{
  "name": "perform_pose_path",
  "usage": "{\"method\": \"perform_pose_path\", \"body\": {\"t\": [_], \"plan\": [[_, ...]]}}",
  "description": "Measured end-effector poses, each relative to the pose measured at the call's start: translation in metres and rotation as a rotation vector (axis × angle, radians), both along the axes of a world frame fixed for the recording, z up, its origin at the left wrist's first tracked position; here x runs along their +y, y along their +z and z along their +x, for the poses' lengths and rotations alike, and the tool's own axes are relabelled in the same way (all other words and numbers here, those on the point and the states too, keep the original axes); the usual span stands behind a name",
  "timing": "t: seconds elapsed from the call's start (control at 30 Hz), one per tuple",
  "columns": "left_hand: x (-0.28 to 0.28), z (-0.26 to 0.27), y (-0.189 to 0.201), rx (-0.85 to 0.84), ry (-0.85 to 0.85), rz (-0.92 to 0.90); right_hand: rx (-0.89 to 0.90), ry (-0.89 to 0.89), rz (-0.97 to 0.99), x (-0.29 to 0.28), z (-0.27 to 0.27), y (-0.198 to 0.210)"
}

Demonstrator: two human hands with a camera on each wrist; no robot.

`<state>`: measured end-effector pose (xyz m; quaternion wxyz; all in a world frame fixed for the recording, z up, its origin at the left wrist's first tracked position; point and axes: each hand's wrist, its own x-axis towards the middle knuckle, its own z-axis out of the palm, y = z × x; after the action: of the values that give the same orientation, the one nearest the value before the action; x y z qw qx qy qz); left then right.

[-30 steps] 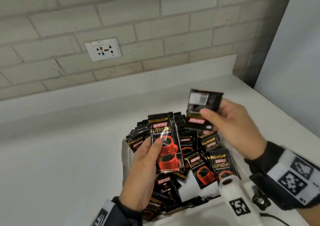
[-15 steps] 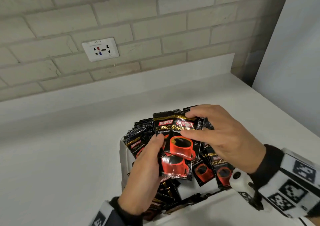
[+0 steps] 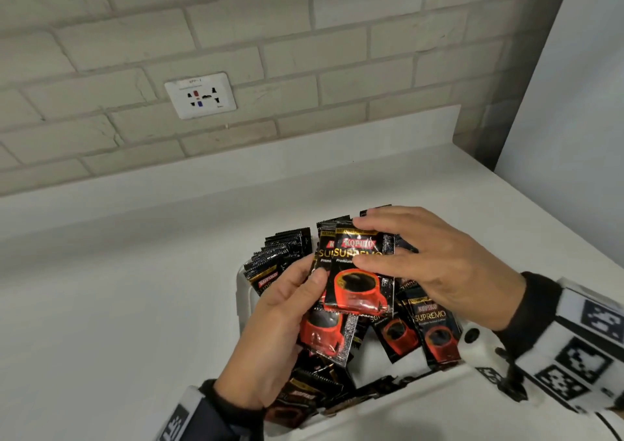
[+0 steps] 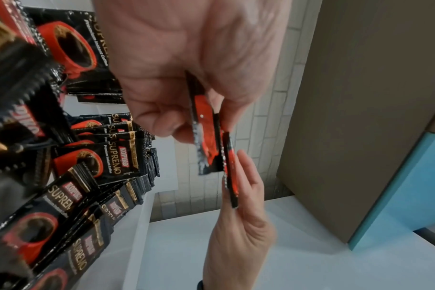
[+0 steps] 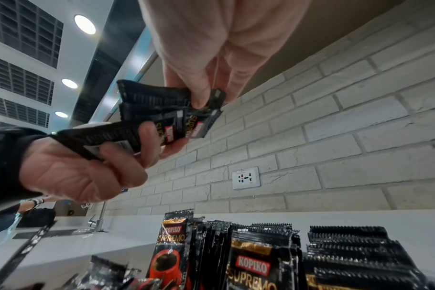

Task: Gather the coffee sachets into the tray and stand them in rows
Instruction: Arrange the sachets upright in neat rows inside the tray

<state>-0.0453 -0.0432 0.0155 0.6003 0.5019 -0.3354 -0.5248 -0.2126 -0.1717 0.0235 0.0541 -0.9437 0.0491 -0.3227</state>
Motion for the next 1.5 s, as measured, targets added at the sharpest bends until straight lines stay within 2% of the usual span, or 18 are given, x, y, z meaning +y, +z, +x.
{"method": "perform_pose_path", "body": {"t": [0.07,0.2,0.3,0.37,0.47,0.5,0.57,0.83,0.93,1.0,1.1,1.23,1.37,1.5], "plan": [[0.000,-0.001,0.000,-0.022,-0.004,-0.012,0.030,0.007,0.003,0.002,-0.002,-0.002],[0.002,-0.012,0.002,-0.208,-0.080,-0.046,0.103,0.016,0.032,0.008,-0.004,-0.007],[0.003,-0.017,0.001,-0.254,-0.134,-0.046,0.143,0.037,0.067,0.014,-0.005,-0.008],[0.004,-0.018,0.002,-0.301,-0.147,-0.058,0.124,0.000,0.258,0.016,-0.007,0.002],[0.006,-0.016,0.004,-0.395,-0.168,-0.070,0.096,-0.076,0.717,0.016,-0.004,0.027],[0.007,-0.015,0.005,-0.425,-0.172,-0.074,0.157,-0.082,0.842,0.015,-0.001,0.033],[0.007,-0.012,0.008,-0.474,-0.153,-0.085,0.286,-0.088,0.936,0.015,0.009,0.039],[0.015,0.031,0.026,-0.551,0.162,-0.064,0.304,-0.094,0.877,0.005,0.051,0.071],[0.026,0.058,0.024,-0.602,0.296,-0.015,0.347,-0.155,0.788,-0.007,0.069,0.070],[0.033,0.070,0.022,-0.668,0.292,0.074,0.447,-0.197,0.664,-0.010,0.082,0.063],[0.039,0.078,0.017,-0.824,0.180,0.175,0.601,-0.212,0.478,-0.005,0.103,0.049],[0.037,0.069,0.010,-1.081,-0.064,0.136,0.719,-0.163,0.315,0.006,0.124,0.030],[0.024,0.062,-0.001,-1.135,-0.380,0.206,0.796,-0.140,0.187,0.011,0.136,0.016],[0.011,0.063,-0.013,-1.161,-0.583,0.281,0.845,-0.141,0.136,0.011,0.140,0.007]]}}
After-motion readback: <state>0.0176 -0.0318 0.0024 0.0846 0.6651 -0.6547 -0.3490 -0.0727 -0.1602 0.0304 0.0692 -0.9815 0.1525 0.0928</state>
